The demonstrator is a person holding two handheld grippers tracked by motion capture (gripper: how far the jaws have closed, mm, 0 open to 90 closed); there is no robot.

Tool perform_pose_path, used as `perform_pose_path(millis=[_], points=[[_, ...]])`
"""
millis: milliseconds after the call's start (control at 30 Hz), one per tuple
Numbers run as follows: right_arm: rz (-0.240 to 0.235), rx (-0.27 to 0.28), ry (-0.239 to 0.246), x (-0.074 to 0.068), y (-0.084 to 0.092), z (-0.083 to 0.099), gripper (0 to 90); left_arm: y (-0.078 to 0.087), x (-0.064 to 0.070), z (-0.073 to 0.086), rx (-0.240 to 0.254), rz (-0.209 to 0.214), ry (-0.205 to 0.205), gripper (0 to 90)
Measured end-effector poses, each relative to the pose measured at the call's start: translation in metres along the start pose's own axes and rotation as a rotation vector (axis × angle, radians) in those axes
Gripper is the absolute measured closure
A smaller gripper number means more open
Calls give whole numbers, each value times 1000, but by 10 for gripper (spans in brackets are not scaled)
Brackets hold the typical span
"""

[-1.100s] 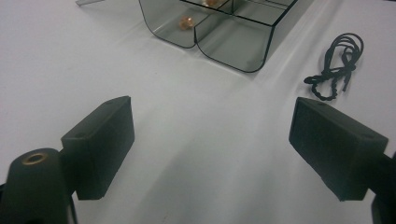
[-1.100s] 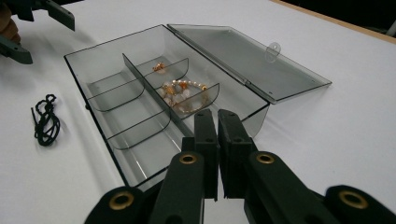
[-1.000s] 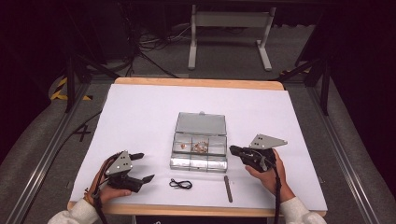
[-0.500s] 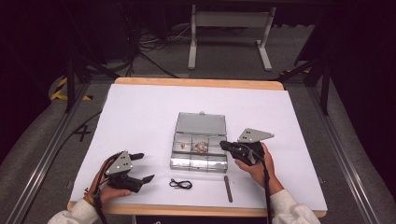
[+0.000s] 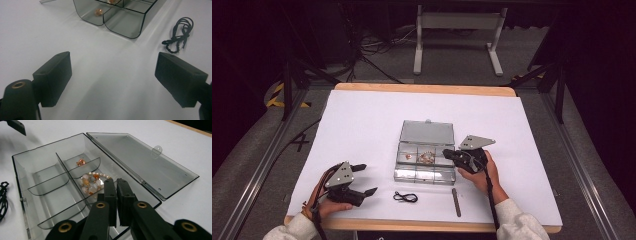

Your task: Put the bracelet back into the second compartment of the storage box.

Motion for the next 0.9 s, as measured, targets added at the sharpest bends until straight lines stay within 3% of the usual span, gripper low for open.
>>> perform_pose_path(millis=[900], points=[[18, -41, -16, 6, -11, 5, 867, 0, 0, 0, -2, 4, -3, 150]])
Point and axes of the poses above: each handheld gripper's, and its own axes: y roughly backward along the jaws, z roughly out of its underside, x roughly to its right, the point moved 2 cm from there along -y, roughly forward along the jaws, and after that the axes turned 3 degrees about -x, right-handed, at the moved point
